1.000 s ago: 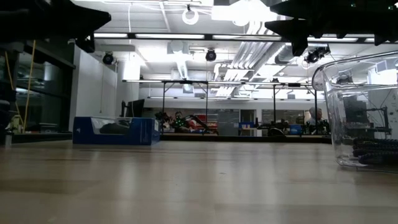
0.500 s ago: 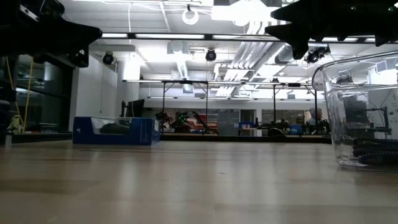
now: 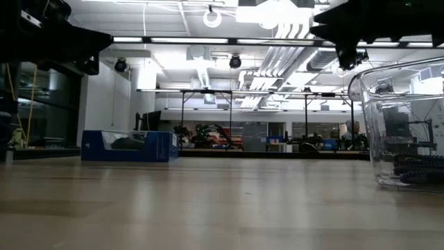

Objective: Pick and place USB-C Cables
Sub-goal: Return to Home Position

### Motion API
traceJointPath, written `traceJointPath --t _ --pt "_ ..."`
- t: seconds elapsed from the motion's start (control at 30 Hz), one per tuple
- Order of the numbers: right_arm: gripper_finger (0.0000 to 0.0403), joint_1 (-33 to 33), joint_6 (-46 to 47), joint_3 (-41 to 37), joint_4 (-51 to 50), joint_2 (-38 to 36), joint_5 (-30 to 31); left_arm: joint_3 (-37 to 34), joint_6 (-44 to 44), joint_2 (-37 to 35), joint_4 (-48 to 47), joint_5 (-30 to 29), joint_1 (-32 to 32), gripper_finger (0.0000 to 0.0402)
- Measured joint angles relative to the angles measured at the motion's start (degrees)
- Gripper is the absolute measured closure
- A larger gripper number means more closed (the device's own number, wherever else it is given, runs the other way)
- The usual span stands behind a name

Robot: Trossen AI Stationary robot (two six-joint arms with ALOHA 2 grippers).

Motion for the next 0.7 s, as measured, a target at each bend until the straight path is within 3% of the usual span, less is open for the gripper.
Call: traceJointPath --t 0.13,0.2,0.33,0.5,0.7 --pt "0.0372 0.47 0.77 -0.48 -6.53 -6.88 0.35 0.02 -0.07 0.0 -2.23 0.46 0.0 0.0401" --pt "0.0394 0.92 -0.07 -1.58 -7.69 -9.77 1.04 0.02 -0.19 0.0 -3.42 0.48 0.0 0.0401" --pt "0.0383 1.86 -0.57 -4.81 -7.61 -14.8 2.25 0.02 -0.16 0.0 -3.75 0.48 0.0 0.0401" --pt "0.0399 2.27 -0.87 -10.03 -5.32 -20.92 2.64 0.02 -0.17 0.0 -3.8 0.48 0.0 0.0401" --pt "0.0402 2.27 -2.26 -14.13 -5.38 -27.07 -1.5 0.02 -0.17 0.0 -4.03 0.48 0.0 0.0401"
